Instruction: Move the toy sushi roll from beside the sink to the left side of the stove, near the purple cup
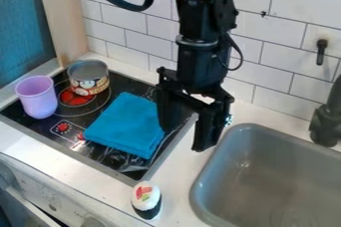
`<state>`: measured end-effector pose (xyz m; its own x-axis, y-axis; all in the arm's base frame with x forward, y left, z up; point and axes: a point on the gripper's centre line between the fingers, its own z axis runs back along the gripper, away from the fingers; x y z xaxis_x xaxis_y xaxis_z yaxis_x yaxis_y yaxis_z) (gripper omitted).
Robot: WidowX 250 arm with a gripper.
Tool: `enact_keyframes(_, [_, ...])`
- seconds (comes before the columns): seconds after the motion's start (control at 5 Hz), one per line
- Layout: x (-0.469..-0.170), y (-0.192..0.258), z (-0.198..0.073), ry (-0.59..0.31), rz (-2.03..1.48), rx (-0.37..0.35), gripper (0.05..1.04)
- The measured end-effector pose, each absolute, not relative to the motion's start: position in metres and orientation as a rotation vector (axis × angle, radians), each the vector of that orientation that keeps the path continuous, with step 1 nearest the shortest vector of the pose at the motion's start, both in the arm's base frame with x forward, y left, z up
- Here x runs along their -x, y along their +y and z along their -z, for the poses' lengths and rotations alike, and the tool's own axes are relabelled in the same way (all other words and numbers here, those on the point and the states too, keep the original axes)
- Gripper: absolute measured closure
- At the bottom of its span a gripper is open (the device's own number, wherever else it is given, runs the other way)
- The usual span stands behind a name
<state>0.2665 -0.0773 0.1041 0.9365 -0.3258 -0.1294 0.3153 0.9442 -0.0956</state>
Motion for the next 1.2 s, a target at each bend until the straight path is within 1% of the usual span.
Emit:
enact_keyframes(0.2, [-0.262,-0.076,-0.096,0.181,0.322,0.071,0.083])
enact_keyframes(0.4, [-0.247,-0.071,-0.097,0.207,0.312,0.056,0.083])
enact_keyframes(0.6, [-0.235,-0.068,-0.099,0.241,0.26,0.011,0.083])
enact_keyframes(0.8, [-0.221,-0.07,-0.092,0.298,0.255,-0.006,0.083])
enact_keyframes(1.2, [-0.212,-0.068,-0.075,0.348,0.257,-0.014,0.083])
